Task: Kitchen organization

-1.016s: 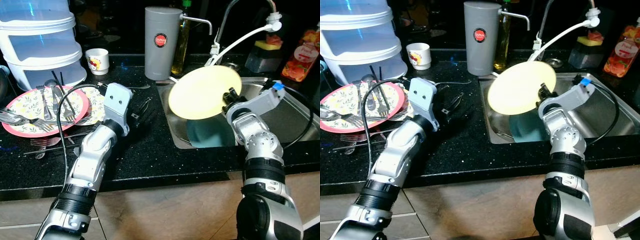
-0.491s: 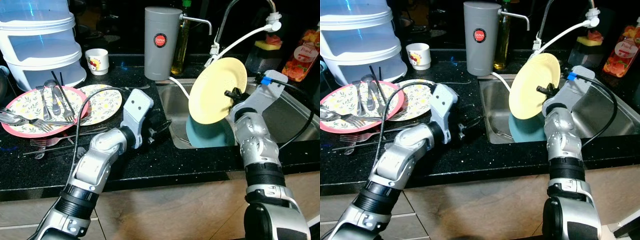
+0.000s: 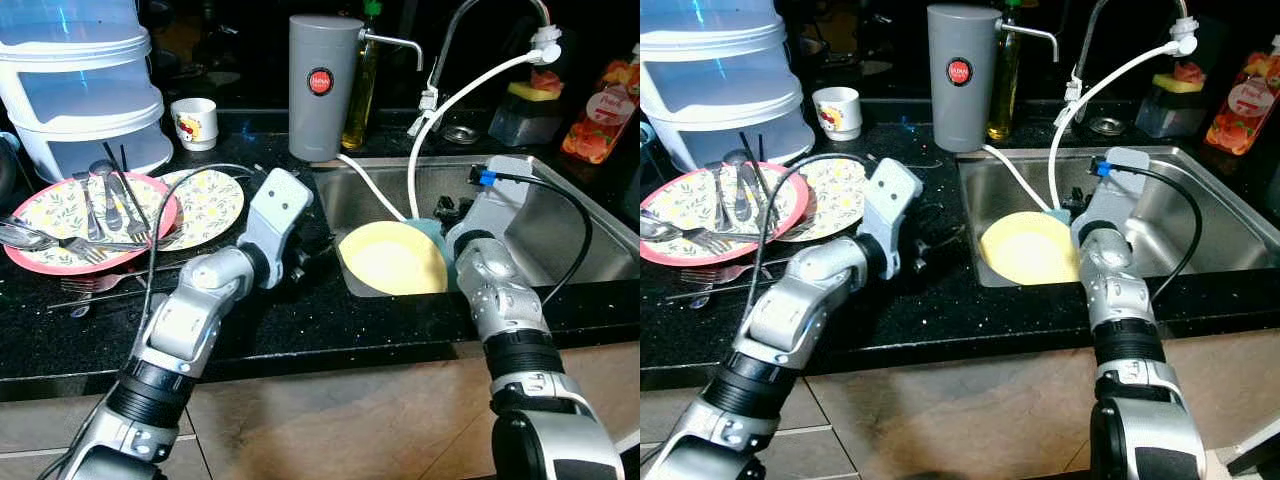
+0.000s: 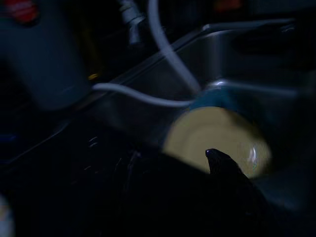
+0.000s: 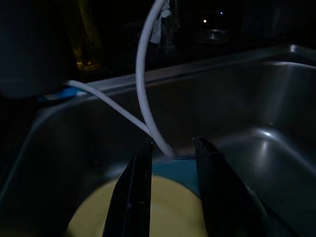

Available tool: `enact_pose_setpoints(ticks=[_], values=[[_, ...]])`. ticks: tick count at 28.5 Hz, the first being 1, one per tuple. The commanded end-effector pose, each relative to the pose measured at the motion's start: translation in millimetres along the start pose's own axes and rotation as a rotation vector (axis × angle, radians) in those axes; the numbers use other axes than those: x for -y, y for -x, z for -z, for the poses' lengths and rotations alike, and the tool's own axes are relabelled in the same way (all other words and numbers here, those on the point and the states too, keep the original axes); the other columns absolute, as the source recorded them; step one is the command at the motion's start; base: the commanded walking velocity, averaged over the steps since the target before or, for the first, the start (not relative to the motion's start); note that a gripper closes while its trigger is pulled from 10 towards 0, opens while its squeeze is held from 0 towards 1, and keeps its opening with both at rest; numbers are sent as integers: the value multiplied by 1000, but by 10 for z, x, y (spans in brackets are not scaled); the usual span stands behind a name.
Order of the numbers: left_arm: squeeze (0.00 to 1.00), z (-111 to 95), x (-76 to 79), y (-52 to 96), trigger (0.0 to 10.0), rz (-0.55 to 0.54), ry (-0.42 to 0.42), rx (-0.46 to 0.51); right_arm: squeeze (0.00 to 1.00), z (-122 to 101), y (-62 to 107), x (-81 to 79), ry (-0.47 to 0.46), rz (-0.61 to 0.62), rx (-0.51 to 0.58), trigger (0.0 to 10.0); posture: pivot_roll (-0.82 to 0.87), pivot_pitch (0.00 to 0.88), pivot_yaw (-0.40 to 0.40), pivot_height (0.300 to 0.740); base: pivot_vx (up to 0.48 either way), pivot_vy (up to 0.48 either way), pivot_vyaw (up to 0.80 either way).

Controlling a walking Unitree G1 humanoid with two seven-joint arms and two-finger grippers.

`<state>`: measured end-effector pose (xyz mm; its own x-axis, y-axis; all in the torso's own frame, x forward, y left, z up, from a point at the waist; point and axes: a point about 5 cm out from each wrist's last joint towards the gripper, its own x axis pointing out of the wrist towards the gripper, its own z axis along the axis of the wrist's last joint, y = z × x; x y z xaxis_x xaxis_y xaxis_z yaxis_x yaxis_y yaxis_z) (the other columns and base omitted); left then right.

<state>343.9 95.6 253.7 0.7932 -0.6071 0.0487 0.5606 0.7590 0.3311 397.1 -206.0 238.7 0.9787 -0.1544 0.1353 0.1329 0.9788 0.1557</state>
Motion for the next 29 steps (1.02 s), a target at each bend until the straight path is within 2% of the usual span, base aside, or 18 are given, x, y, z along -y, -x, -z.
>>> enact_pose_setpoints(ticks=[1,3,4,6,8,9,10,11,12,13,14,17,21,26,29], values=[[0,19,-105,35,10000,-74,-13,-31,0,-39,-17,11,-2,5,12,10000,115,78,-28,740,0,0,0],[0,37,-279,90,10000,-198,-7,-54,0,-55,-20,-3,-11,-2,21,10000,115,78,-28,740,0,0,0],[0,37,-279,90,10000,-198,-7,-54,0,-55,-20,-3,-11,-2,21,10000,115,78,-28,740,0,0,0],[0,65,-472,168,10000,-325,-8,-84,0,-63,-21,-27,-22,-15,27,10000,116,79,-30,740,0,0,0],[0,93,-656,260,10000,-422,-57,-129,0,-66,-21,-60,-30,-32,29,10000,116,79,-30,740,0,0,0],[0,98,-714,293,10000,-436,-114,-153,0,-68,-22,-76,-34,-40,30,10000,116,79,-30,740,0,0,0],[0,98,-714,293,10000,-436,-114,-153,0,-68,-22,-76,-34,-40,30,10000,116,79,-30,740,0,0,0],[0,102,-757,317,10000,-441,-161,-173,0,-70,-23,-90,-39,-48,31,10000,116,79,-30,740,0,0,0],[722,108,-781,330,10000,-428,-176,-185,0,-75,-24,-106,-42,-54,33,10000,120,80,-34,740,0,0,0],[722,108,-781,330,10000,-428,-176,-185,0,-75,-24,-106,-42,-54,33,10000,120,80,-34,740,0,0,0],[1000,122,-794,338,10000,-416,-182,-200,0,-79,-26,-119,-43,-58,34,10000,120,80,-34,740,0,0,0],[1000,175,-783,328,10000,-382,-176,-227,0,-83,-29,-135,-42,-62,35,10000,120,80,-34,740,0,0,0],[1000,305,-721,262,10000,-314,-260,-283,0,-85,-30,-143,-40,-67,36,10000,120,80,-34,740,0,0,0],[1000,362,-692,198,10000,-294,-253,-279,0,-86,-29,-147,-40,-69,39,10000,120,80,-34,740,0,0,0],[1000,415,-689,150,10000,-280,-294,-304,0,-79,-26,-150,-41,-71,36,10000,113,84,-33,740,0,0,0]])
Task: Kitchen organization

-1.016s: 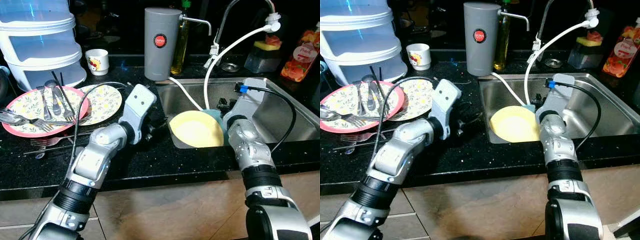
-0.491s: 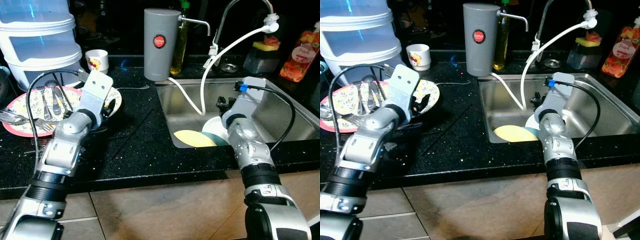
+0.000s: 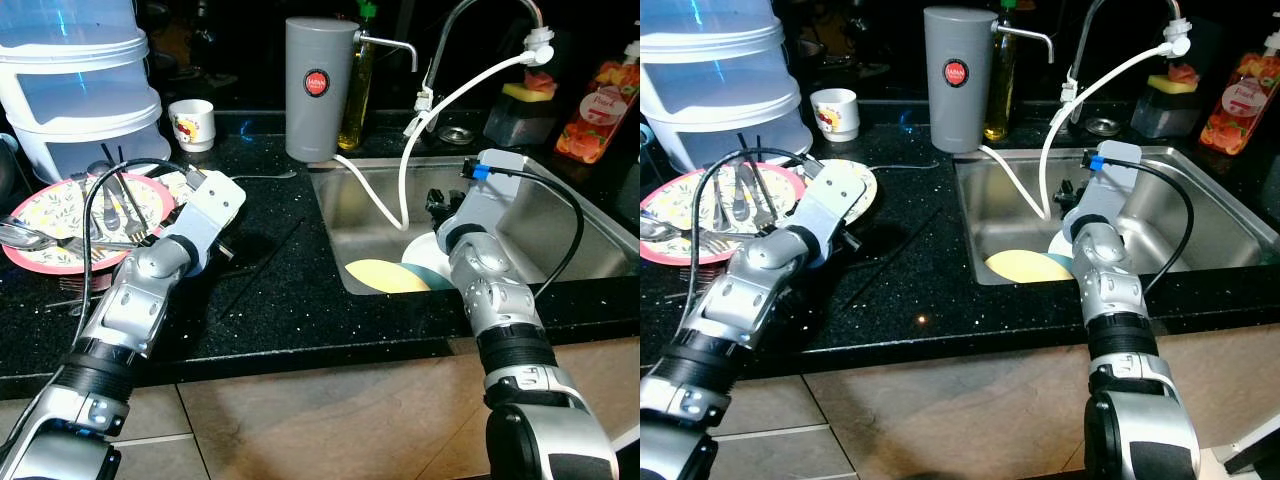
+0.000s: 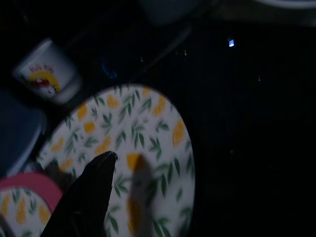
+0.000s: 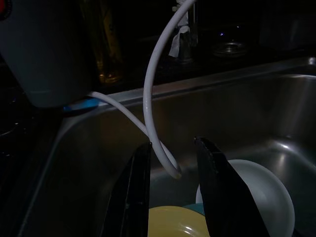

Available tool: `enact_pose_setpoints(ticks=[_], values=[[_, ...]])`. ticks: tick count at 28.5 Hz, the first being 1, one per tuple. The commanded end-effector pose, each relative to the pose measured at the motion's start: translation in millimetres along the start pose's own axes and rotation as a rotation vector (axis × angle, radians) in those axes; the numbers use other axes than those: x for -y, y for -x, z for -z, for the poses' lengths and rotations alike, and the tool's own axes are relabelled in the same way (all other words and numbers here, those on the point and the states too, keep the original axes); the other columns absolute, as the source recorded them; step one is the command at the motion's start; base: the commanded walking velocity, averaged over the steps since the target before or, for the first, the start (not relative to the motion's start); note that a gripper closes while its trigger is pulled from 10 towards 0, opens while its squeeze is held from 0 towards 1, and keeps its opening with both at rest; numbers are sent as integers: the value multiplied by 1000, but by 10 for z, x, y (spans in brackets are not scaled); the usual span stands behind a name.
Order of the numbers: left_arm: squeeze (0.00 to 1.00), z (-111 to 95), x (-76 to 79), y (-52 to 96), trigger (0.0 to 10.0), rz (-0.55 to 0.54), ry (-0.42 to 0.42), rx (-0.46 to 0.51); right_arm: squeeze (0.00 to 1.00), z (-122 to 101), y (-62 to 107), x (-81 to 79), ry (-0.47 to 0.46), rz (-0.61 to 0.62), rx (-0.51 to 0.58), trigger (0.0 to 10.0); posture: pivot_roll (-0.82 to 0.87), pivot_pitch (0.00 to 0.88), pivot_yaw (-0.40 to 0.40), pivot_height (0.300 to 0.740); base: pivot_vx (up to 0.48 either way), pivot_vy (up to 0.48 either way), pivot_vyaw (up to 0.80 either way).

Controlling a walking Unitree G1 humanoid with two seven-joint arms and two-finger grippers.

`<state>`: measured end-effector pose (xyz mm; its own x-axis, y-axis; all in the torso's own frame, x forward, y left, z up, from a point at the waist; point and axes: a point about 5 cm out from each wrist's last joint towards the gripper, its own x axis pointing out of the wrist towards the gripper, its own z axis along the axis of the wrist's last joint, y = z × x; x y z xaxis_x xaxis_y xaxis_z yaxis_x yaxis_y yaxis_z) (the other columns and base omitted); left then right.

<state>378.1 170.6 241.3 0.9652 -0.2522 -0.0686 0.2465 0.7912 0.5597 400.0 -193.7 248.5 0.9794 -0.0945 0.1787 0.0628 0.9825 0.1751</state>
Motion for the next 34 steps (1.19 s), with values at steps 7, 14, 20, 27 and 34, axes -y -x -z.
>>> enact_pose_setpoints(ticks=[7,14,20,27,34], values=[[0,187,52,-91,10000,33,-204,-124,0,45,1,-35,-78,-23,-33,10000,110,87,-29,740,0,0,0],[0,248,21,-117,7098,18,-215,-169,0,163,22,-227,-237,-163,-169,10000,110,90,-31,740,0,0,0],[0,239,17,-124,0,24,-208,-164,0,183,101,-529,-472,-391,-324,10000,109,90,-31,740,0,0,0],[0,229,7,-134,0,21,-199,-159,0,78,182,-692,-485,-557,-302,10000,111,88,-30,740,0,0,0],[0,211,4,-140,0,15,-197,-149,0,38,423,-902,-375,-832,-333,10000,110,88,-30,740,0,0,0]])
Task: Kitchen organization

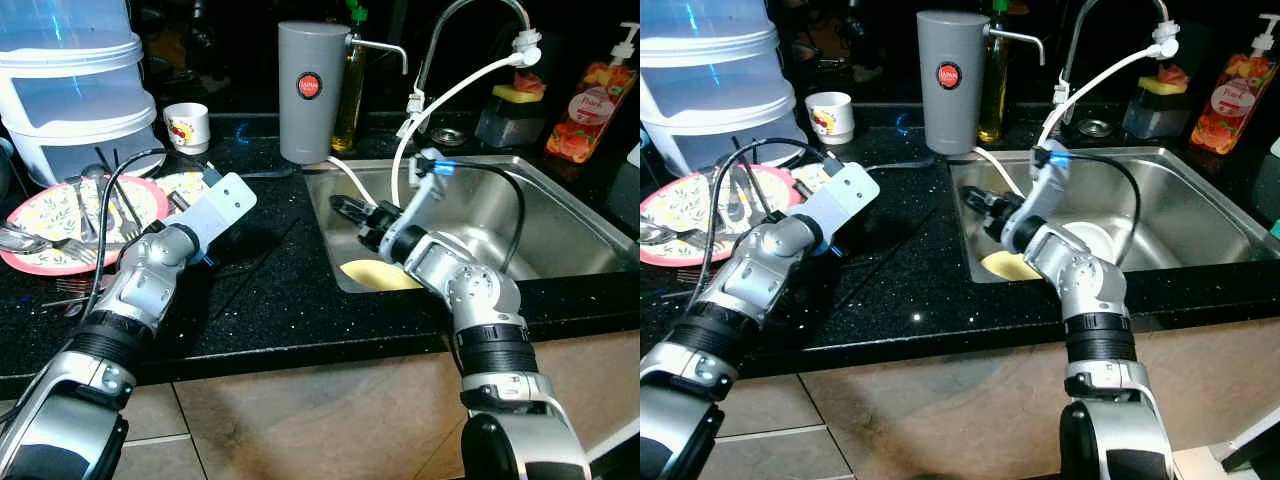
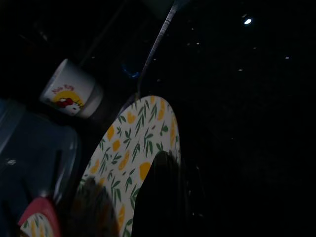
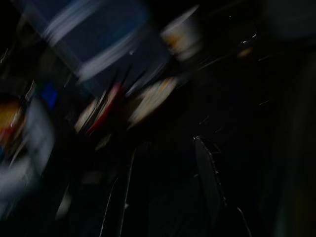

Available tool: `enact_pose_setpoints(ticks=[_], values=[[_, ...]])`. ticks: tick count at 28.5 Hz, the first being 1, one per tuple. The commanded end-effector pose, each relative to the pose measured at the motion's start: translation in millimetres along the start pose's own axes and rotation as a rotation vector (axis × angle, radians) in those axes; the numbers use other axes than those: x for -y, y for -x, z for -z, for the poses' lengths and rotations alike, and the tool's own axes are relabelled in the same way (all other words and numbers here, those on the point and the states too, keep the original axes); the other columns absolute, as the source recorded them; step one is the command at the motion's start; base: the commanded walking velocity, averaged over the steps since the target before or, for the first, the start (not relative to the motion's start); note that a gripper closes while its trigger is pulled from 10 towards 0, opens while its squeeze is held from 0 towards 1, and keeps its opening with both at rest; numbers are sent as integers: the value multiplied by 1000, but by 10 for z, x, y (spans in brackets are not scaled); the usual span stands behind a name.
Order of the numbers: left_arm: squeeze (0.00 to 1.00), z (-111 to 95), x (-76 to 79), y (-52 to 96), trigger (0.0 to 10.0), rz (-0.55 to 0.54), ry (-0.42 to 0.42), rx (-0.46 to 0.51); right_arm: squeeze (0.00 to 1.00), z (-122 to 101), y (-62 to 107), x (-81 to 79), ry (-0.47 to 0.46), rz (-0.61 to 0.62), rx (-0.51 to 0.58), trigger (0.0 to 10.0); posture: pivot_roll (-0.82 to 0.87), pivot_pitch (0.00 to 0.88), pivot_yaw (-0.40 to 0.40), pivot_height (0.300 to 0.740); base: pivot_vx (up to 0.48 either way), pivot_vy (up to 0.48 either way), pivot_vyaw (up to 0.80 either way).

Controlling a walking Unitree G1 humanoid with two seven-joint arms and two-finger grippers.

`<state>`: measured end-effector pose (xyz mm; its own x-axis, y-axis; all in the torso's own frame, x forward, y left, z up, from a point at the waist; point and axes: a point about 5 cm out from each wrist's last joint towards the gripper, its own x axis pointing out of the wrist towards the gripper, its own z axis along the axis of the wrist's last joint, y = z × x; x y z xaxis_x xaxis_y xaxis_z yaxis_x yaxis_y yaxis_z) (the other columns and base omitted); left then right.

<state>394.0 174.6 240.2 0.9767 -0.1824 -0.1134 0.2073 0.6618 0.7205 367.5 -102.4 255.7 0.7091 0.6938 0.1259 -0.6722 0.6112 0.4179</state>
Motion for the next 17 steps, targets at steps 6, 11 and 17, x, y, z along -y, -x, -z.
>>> enact_pose_setpoints(ticks=[6,11,17], values=[[0,76,119,-7,0,54,-9,-14,0,212,21,-38,109,-19,-167,10000,110,87,-29,740,0,0,0],[0,-19,152,-6,0,63,-23,45,0,200,31,36,107,40,-160,10000,112,85,-30,740,0,0,0],[0,-324,268,28,0,65,-11,205,0,123,69,171,92,142,-113,10000,112,85,-30,740,0,0,0]])
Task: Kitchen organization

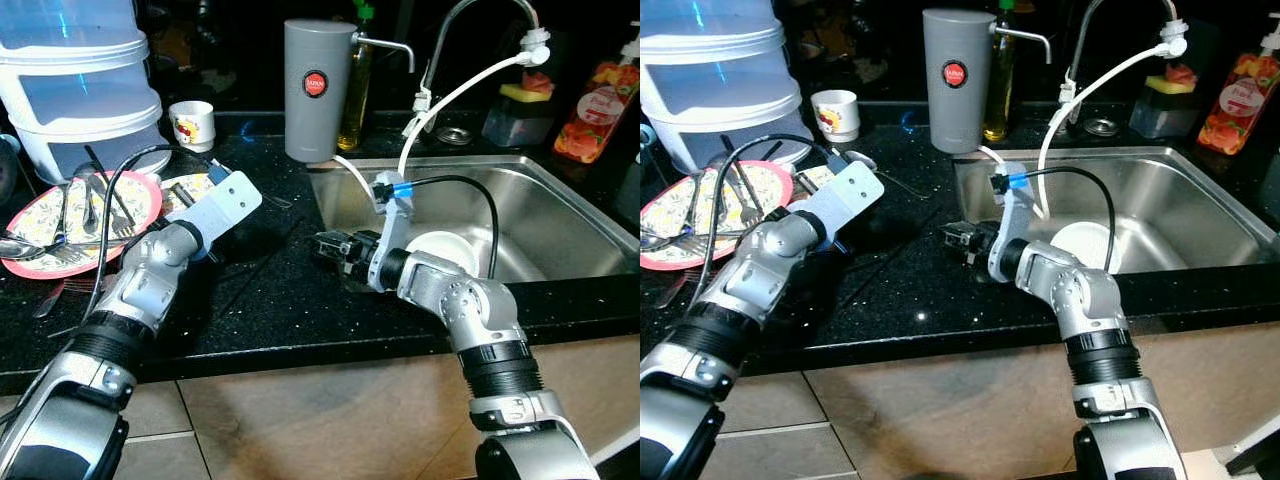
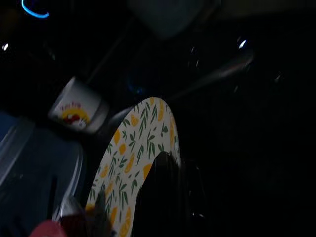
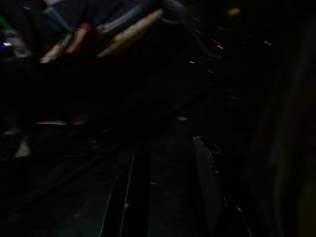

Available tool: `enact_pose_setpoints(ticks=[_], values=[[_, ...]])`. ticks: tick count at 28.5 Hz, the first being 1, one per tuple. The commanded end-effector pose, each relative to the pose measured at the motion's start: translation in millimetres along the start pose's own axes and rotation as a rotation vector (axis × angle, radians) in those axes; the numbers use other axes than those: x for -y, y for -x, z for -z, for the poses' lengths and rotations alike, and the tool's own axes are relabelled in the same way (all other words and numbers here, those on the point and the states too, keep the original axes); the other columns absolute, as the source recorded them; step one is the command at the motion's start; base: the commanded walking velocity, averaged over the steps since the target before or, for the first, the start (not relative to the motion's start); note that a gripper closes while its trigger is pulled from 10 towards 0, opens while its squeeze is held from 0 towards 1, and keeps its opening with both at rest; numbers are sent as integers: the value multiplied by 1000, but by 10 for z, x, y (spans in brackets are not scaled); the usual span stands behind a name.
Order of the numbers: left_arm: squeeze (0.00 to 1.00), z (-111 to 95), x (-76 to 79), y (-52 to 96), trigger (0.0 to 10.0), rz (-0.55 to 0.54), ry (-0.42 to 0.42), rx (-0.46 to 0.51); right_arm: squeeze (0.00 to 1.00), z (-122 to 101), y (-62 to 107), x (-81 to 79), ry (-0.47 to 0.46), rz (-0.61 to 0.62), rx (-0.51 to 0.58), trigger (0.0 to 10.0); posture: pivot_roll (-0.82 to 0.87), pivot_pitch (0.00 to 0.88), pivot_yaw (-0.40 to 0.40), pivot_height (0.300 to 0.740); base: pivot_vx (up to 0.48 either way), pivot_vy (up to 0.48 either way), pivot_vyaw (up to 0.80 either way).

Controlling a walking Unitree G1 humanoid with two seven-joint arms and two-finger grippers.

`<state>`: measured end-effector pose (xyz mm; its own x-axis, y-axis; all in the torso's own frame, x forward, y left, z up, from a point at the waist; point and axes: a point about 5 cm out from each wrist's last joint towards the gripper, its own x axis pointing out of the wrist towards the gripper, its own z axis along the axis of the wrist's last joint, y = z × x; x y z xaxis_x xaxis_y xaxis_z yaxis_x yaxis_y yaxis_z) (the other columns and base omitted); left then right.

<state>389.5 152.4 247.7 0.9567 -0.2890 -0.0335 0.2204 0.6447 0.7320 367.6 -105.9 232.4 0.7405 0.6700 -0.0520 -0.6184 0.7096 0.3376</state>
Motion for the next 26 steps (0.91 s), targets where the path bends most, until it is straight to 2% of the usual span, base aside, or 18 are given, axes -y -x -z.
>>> enact_pose_setpoints(ticks=[1,4,7,8,12,15,16,17,19,21,22,26], values=[[0,-112,164,-2,0,47,10,72,0,-65,21,60,-4,39,35,10000,112,85,-30,740,0,0,0],[0,-351,222,31,0,14,18,190,0,-110,42,109,-25,67,71,10000,113,87,-25,740,0,0,0],[0,-404,240,42,0,9,27,215,0,-114,43,112,-31,68,77,10000,113,87,-25,740,0,0,0],[0,-535,282,83,0,-11,45,287,0,-125,39,121,-41,76,89,10000,113,87,-25,740,0,0,0],[0,-657,296,153,0,-59,41,377,0,-140,37,123,-51,77,105,10000,118,87,-25,740,0,0,0],[0,-727,230,265,0,-152,15,481,0,-194,38,100,-86,59,146,10000,115,87,-23,740,0,0,0],[0,-727,230,265,0,-152,15,481,0,-194,38,100,-86,59,146,10000,115,87,-23,740,0,0,0],[0,-742,203,335,0,-175,-42,532,0,-228,41,94,-115,52,170,10000,115,87,-23,740,0,0,0],[0,-743,202,367,0,-175,-87,556,0,-242,43,95,-130,51,181,10000,115,87,-23,740,0,0,0],[0,-691,235,434,0,-142,-212,592,8,-345,63,155,-187,104,279,10000,115,87,-23,740,0,0,0],[0,-631,272,471,0,-108,-265,607,1000,-417,83,201,-257,124,341,10000,115,87,-23,740,0,0,0],[0,-539,334,521,0,-65,-332,628,1000,-525,119,232,-287,133,398,10000,119,88,-27,740,0,0,0]])
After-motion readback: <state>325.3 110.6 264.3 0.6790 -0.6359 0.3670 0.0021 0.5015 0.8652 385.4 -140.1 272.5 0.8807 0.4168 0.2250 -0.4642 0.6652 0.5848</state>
